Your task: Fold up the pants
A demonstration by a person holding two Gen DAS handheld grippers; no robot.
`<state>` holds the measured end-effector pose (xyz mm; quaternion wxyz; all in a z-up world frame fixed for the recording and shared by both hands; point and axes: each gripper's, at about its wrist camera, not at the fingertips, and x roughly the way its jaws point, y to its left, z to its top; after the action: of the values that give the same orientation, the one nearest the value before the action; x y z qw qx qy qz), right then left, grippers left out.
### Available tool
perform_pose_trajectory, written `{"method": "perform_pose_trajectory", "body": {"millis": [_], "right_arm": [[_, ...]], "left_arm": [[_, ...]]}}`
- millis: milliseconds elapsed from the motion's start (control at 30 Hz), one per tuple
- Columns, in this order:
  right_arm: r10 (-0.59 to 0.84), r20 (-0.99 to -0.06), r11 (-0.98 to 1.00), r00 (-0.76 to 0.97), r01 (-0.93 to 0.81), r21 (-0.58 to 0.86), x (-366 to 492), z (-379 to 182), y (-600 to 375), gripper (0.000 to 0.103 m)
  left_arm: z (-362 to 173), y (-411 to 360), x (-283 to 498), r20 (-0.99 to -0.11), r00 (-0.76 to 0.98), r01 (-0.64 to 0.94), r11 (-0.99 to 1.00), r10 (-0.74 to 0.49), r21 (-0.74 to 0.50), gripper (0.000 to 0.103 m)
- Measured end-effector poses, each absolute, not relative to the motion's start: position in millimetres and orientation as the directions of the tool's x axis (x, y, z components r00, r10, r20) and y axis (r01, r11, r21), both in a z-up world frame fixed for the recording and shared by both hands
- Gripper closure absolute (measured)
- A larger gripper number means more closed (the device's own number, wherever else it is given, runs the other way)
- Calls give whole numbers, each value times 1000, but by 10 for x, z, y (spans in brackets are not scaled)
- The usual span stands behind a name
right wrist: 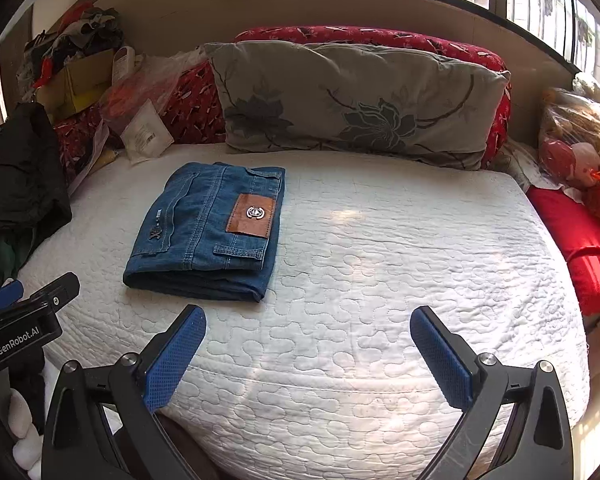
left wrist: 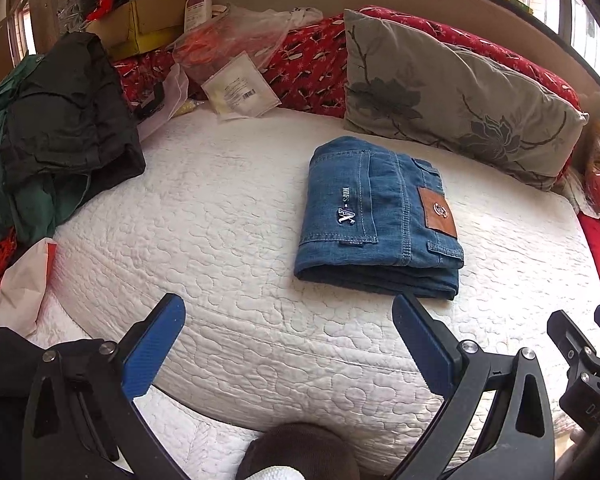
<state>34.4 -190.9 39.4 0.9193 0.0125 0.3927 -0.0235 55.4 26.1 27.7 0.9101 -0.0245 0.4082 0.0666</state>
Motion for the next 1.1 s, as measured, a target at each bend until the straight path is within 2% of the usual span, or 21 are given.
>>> {"method": "perform_pose_trajectory", "body": {"millis": [1100], "right_arm": [[-9, -757, 993, 654, 93, 68, 394, 278, -2093, 0]], "left_arm": [[143, 3, 653, -797, 604, -25, 1000, 9, -7, 0]]}}
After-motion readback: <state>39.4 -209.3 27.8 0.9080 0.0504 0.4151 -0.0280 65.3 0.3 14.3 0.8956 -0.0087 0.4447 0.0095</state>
